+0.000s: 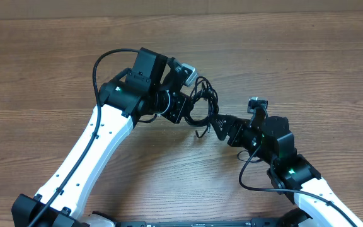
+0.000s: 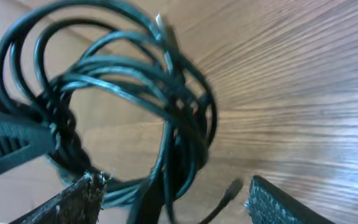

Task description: Untangle cables

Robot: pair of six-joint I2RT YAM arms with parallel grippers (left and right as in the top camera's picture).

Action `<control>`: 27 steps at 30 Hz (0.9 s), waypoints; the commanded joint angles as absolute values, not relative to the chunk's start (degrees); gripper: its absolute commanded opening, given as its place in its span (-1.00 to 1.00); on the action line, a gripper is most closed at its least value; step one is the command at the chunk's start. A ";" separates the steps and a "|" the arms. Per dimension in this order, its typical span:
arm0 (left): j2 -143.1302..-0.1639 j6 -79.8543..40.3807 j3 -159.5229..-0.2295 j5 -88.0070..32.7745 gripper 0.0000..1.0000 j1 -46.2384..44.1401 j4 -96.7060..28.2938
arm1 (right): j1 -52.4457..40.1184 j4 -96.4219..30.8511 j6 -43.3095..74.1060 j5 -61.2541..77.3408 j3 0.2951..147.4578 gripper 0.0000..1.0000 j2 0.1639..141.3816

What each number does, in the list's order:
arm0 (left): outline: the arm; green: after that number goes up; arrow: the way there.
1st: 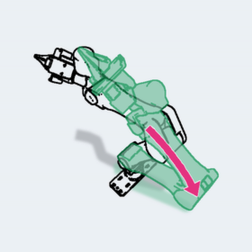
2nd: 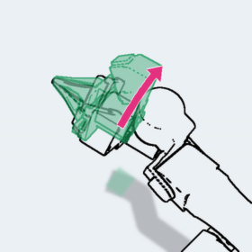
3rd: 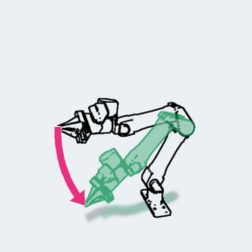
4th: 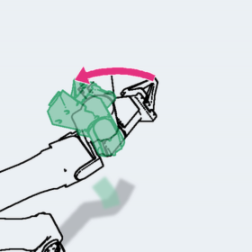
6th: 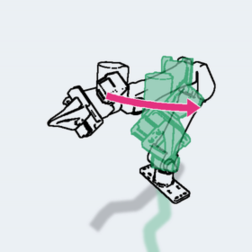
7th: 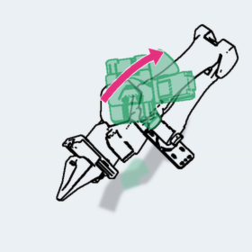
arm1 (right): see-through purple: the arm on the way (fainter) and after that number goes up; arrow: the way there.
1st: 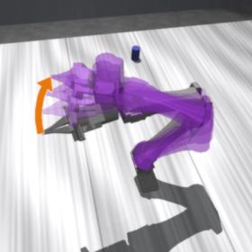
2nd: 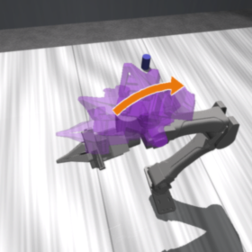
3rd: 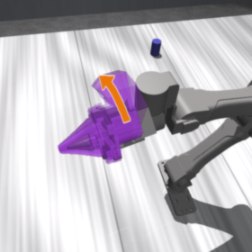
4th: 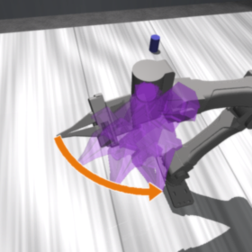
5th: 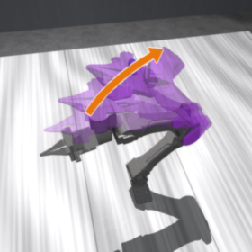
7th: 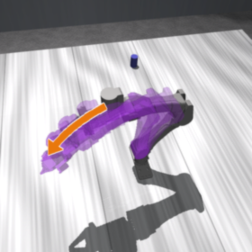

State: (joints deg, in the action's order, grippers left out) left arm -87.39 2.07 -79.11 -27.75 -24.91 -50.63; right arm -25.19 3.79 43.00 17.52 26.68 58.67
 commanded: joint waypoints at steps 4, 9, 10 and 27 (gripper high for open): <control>-86.56 2.15 -79.64 -29.67 -0.92 -24.67 -47.81 | -25.02 2.98 46.37 28.34 27.44 0.22 58.96; -86.56 -1.52 -79.64 -34.24 -0.91 -24.67 -46.24 | -25.02 2.68 44.73 28.45 27.44 -0.30 60.40; -86.56 -1.50 -79.64 -34.11 -0.92 -24.67 -46.28 | -25.02 2.83 44.73 28.82 27.44 -0.47 60.45; -86.56 4.43 -79.64 -34.68 -0.92 -24.77 -51.68 | -25.02 19.11 45.39 34.59 27.46 -0.92 60.47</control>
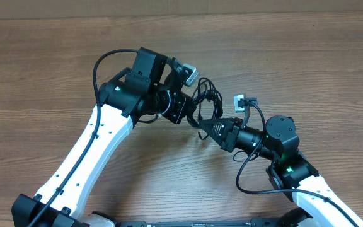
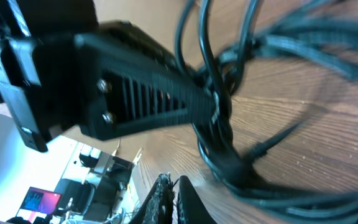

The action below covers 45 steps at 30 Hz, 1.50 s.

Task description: Untangle cables

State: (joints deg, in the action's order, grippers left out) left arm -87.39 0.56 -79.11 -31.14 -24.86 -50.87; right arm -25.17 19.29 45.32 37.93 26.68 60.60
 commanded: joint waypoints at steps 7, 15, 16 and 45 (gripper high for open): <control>-86.56 10.63 -79.64 -50.57 -0.91 -24.77 -51.57 | -25.02 14.22 45.34 22.74 27.44 -0.92 60.86; -86.56 17.45 -79.64 -68.69 -0.91 -24.77 -51.59 | -25.02 13.17 45.39 19.53 27.44 -0.38 66.22; -86.56 17.67 -79.64 -68.75 -0.91 -24.77 -51.59 | -25.02 13.19 45.39 19.53 27.46 -0.21 66.74; -86.56 -8.43 -79.64 -36.36 -0.91 -22.11 -47.16 | -25.02 -2.92 44.91 20.60 27.44 -0.24 55.07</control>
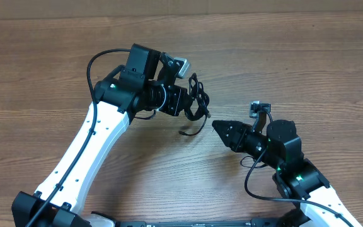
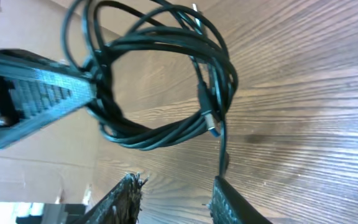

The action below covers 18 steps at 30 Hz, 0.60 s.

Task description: Untangle cables

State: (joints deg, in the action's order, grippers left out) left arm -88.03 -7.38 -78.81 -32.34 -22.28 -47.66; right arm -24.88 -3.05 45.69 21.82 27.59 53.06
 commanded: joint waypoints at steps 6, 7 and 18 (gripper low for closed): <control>-86.56 -8.40 -79.64 -40.05 -0.91 -22.15 -47.31 | -25.02 0.60 43.22 20.60 27.44 -0.28 59.18; -86.56 -8.40 -79.64 -40.58 -0.92 -22.15 -47.31 | -25.02 1.37 43.22 20.60 27.44 -0.34 59.51; -86.56 -8.84 -79.64 -41.06 -0.92 -22.15 -48.14 | -25.02 7.22 43.24 20.60 27.44 -0.91 59.77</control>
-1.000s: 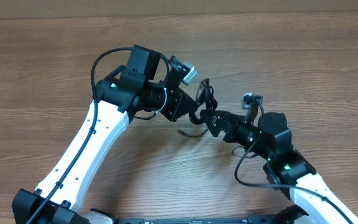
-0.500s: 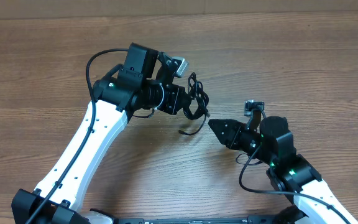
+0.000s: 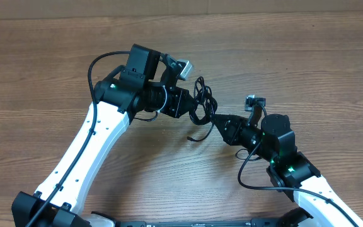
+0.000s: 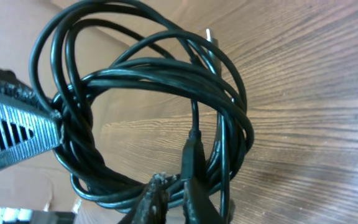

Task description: Untangle cables

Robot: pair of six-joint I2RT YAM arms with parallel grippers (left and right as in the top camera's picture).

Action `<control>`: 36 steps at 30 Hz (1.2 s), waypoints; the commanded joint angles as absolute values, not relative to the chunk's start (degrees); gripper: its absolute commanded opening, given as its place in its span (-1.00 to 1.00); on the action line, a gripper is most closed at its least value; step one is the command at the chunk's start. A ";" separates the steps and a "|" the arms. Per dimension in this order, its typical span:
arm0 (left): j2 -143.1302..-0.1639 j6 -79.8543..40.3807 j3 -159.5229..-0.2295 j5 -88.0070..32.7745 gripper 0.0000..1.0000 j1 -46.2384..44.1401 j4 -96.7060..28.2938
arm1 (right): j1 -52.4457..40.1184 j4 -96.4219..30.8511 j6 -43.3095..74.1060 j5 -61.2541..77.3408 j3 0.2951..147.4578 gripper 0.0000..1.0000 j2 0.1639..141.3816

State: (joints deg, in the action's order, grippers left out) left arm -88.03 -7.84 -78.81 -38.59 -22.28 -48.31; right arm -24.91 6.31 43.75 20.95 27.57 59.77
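Observation:
A coil of black cable (image 3: 201,99) hangs above the wooden table, and my left gripper (image 3: 191,107) is shut on its left side. In the right wrist view the coil (image 4: 135,74) fills the frame, with the left gripper's ribbed finger (image 4: 14,134) clamped on its twisted part. My right gripper (image 3: 215,122) sits at the coil's lower right. Its fingertips (image 4: 176,198) are nearly together around a plug end (image 4: 189,152) that hangs down across the loops. A loose tail (image 3: 197,137) droops below the coil.
The brown wooden table (image 3: 307,69) spreads all round the arms. The two arms meet near the middle, left arm from the lower left, right arm from the lower right. The right arm's own black wire (image 3: 247,180) loops beside its wrist.
My right gripper was open and drawn back from the coil; now it is up against the coil's lower right with its jaws closed on the hanging plug end. The left gripper still holds the coil.
At first my right gripper stood open under the coil held by the left gripper. Then it was shut, pushed in close below the left fingers. Later it was back and open, the coil held farther left. Now it grips the plug end.

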 commanded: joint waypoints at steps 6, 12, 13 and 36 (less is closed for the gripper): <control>-86.56 -9.06 -79.64 -43.57 -0.92 -22.15 -47.83 | -25.02 7.03 43.22 20.56 27.44 -0.90 59.83; -86.56 -9.47 -79.64 -50.57 -0.91 -22.26 -45.78 | -25.04 7.70 43.24 19.92 27.44 -0.90 60.07; -86.56 -9.47 -79.64 -52.27 -0.91 -22.35 -45.43 | -25.04 8.10 43.24 19.84 27.44 -0.91 60.27; -86.56 -15.00 -79.64 -45.32 -0.91 -20.80 -44.34 | -25.02 8.97 43.42 19.75 28.21 -0.21 56.99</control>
